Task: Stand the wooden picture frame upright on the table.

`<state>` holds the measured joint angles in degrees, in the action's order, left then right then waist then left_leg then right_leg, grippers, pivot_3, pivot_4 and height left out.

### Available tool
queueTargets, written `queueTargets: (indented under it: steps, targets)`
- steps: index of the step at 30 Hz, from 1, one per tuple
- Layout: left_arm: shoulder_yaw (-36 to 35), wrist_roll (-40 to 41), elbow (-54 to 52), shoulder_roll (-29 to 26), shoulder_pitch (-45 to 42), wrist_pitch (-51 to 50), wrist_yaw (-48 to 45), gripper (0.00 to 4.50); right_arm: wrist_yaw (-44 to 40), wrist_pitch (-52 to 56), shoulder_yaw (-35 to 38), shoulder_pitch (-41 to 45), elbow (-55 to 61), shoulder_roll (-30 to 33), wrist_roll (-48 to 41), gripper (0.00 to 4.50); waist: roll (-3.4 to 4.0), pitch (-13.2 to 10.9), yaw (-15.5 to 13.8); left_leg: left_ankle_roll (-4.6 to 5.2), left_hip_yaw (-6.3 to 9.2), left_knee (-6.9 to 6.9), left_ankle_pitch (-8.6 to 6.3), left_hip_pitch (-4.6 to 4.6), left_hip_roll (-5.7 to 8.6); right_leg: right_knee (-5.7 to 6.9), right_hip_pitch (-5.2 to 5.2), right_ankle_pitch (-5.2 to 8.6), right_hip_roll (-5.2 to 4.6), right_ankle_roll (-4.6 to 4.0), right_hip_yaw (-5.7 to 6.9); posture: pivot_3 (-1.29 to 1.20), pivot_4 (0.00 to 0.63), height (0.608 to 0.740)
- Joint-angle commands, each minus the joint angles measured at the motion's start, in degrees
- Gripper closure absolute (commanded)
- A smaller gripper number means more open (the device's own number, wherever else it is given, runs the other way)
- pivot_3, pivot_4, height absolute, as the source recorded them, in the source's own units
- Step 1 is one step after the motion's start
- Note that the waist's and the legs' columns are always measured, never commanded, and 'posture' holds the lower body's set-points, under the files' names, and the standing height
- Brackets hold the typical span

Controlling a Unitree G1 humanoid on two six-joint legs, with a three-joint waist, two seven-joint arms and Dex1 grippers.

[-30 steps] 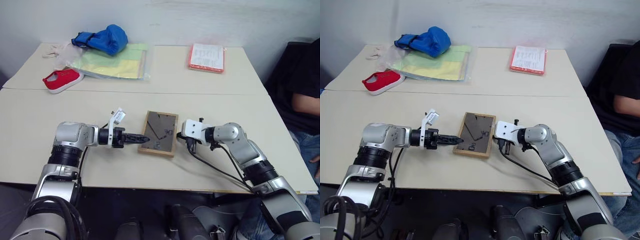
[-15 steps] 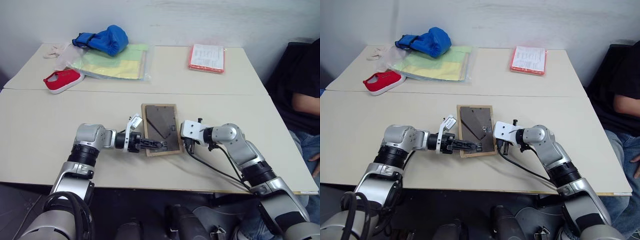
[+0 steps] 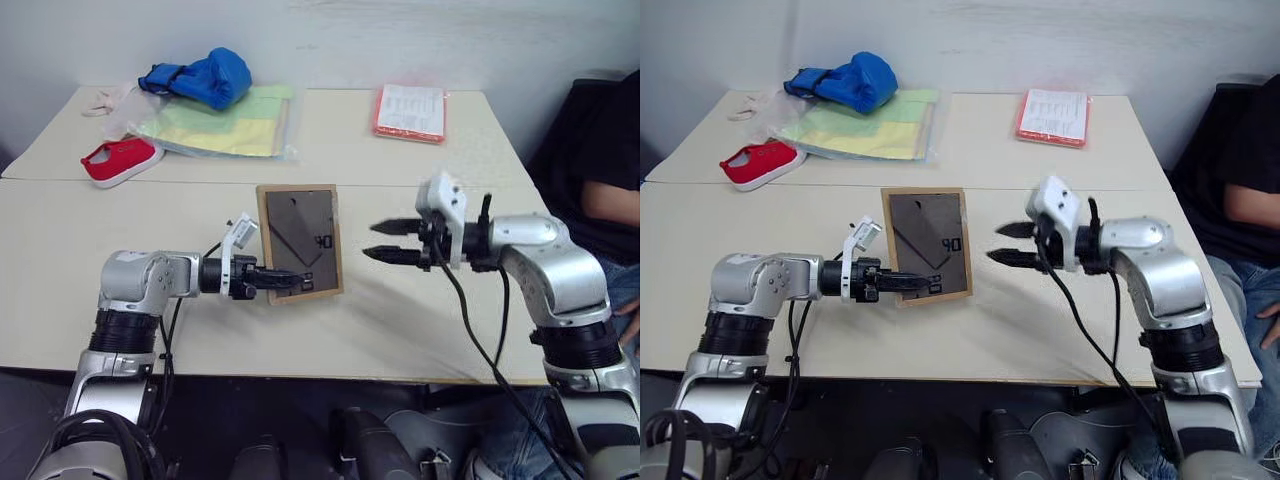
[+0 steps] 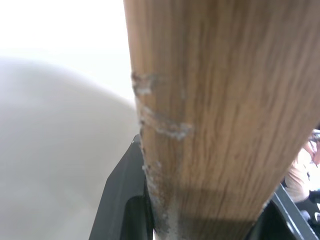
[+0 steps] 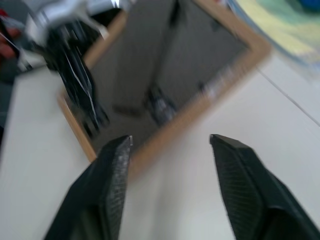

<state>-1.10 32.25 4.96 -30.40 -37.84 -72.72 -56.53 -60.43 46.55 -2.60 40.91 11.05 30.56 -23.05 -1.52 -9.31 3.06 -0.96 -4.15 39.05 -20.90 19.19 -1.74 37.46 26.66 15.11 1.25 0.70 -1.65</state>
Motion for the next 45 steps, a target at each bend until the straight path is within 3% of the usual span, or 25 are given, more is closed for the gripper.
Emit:
queueTargets:
  steps: [1,3,7,11,22,26,30,32,36,41,45]
  targets:
    - [-0.5,1.9,-3.4,0.1,-0.5,1.8,0.7,3.23,3.4,3.5,-1.2,2.6,0.4,-3.6,-3.1,0.57,0.00,0.0,0.0,0.01,0.00,0.00,-0.01,0.01,0.01,-0.01,0.00,0.00,0.00,0.00,0.00,0.00,0.150,0.740]
    - [-0.3,2.4,-4.2,0.5,-0.7,1.6,1.1,3.23,4.6,3.1,-2.8,3.7,-0.7,-5.5,-2.7,0.00,0.00,0.0,-0.1,0.02,0.00,0.00,-0.01,0.05,0.01,-0.02,0.01,0.00,0.00,0.00,0.00,0.00,0.150,0.740]
    - [0.0,3.9,-6.1,0.8,-1.6,0.5,1.1,3.23,6.0,0.2,-6.7,5.2,-3.0,-7.9,-0.4,0.00,0.00,0.0,-0.1,0.00,-0.01,0.00,0.01,0.13,0.01,-0.05,0.06,0.00,-0.01,0.00,0.00,0.00,0.150,0.740]
    - [0.7,3.3,-6.0,0.1,-1.8,0.8,1.7,3.23,3.0,0.9,-7.2,5.1,0.7,-7.7,-4.4,0.00,0.00,0.0,-0.1,0.01,0.00,0.00,0.00,0.14,0.01,-0.06,0.06,0.00,0.00,0.00,0.01,0.00,0.150,0.740]
    - [0.2,2.7,-1.9,-2.0,-2.3,3.3,1.8,3.23,0.7,2.5,1.7,0.1,7.0,5.7,-10.1,0.00,-0.03,0.0,-0.2,0.25,0.01,-0.02,-0.13,0.14,0.01,-0.21,0.06,0.00,0.00,0.01,0.02,0.00,0.150,0.740]
    - [0.6,3.1,-1.2,-2.4,-2.8,3.3,1.0,3.23,2.3,-25.4,-1.5,-5.4,0.9,13.7,8.4,0.00,-0.06,-0.1,-0.7,0.30,0.01,-0.05,-0.16,0.16,0.05,-0.49,0.04,0.03,0.01,0.07,0.01,0.00,0.150,0.740]
    - [0.9,4.8,-1.5,-2.3,-3.7,1.5,-0.1,3.23,22.6,-83.6,-11.9,-2.6,-19.2,16.3,41.7,0.00,-0.21,-0.2,0.2,0.30,-0.19,-0.06,-0.17,0.10,0.06,-0.49,0.04,0.02,0.14,0.20,-0.25,0.00,0.150,0.740]
    - [0.7,5.8,-1.4,-2.1,-4.3,0.2,-0.2,3.23,37.5,-98.2,-15.0,1.9,-26.3,16.3,56.8,0.00,-0.21,-0.3,0.5,0.10,-0.27,-0.09,-0.05,0.09,0.05,-0.45,0.07,0.02,0.19,0.20,-0.34,0.00,0.150,0.740]
    - [0.9,7.9,-2.6,-2.7,-5.0,-2.5,-0.4,3.23,64.1,-105.8,-20.4,11.0,-35.7,12.8,77.9,0.00,-0.32,-0.3,0.8,-0.16,-0.77,-0.06,0.09,0.33,0.07,0.04,0.71,0.02,0.22,0.19,-0.81,0.00,0.150,0.740]
    - [1.3,9.8,-3.7,-4.6,-4.9,-4.7,-1.8,3.23,86.4,-103.6,-26.6,19.5,-45.0,9.3,91.1,0.00,-0.40,-0.4,1.6,-0.24,-1.15,-0.05,0.15,0.33,0.06,0.34,1.03,0.06,0.27,0.12,-1.15,0.00,0.150,0.740]
    - [0.8,11.3,-4.3,-6.3,-5.0,-6.7,-2.1,3.23,97.0,-102.4,-32.6,24.3,-50.7,8.0,97.6,0.93,-0.40,-0.4,1.9,-0.23,-1.23,-0.08,0.15,0.24,0.07,0.36,1.02,0.08,0.31,0.09,-1.24,0.00,0.150,0.740]
